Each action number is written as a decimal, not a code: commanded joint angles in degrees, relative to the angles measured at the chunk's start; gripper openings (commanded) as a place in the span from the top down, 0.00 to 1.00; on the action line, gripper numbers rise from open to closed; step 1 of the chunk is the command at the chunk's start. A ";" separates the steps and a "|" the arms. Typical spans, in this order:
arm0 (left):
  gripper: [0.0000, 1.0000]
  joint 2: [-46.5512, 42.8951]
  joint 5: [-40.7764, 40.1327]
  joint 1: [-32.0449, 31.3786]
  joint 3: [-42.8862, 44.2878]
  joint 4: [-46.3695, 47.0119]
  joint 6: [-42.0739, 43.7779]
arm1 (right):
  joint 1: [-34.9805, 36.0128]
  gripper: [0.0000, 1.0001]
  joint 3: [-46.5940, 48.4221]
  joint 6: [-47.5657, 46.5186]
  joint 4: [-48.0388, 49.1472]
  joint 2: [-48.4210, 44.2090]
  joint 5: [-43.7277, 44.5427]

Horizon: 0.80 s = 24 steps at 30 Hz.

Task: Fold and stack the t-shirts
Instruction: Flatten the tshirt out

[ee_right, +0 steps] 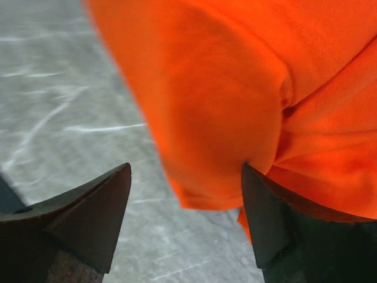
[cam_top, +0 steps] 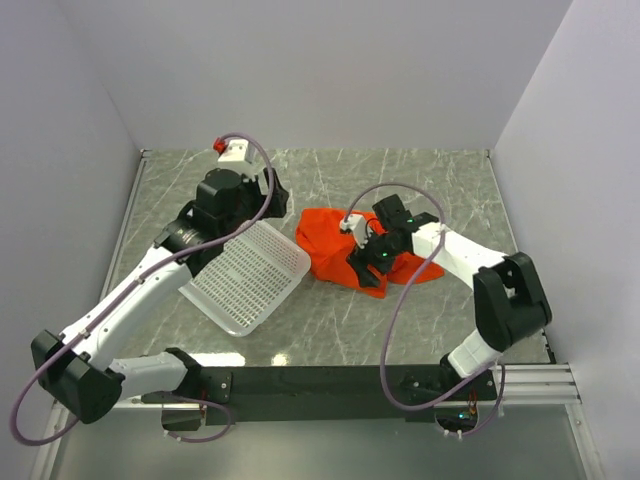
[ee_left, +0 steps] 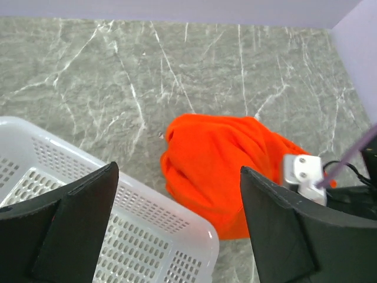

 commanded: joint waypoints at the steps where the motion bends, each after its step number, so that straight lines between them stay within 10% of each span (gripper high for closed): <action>1: 0.11 -2.23 -1.77 0.01 -3.07 1.41 0.92 | 2.10 0.20 -0.47 4.97 6.02 3.44 9.67; 5: 0.16 -5.57 3.56 -0.08 -7.73 5.53 2.75 | 3.07 0.42 2.08 7.62 6.92 8.01 14.17; 10: 0.04 -13.73 11.75 -0.08 -17.04 15.46 7.50 | 2.54 1.00 5.68 4.74 0.69 2.94 9.61; 24: 0.12 -3.93 19.07 -2.18 -15.49 18.12 4.62 | -10.20 1.00 22.03 2.34 -10.85 -5.78 -5.95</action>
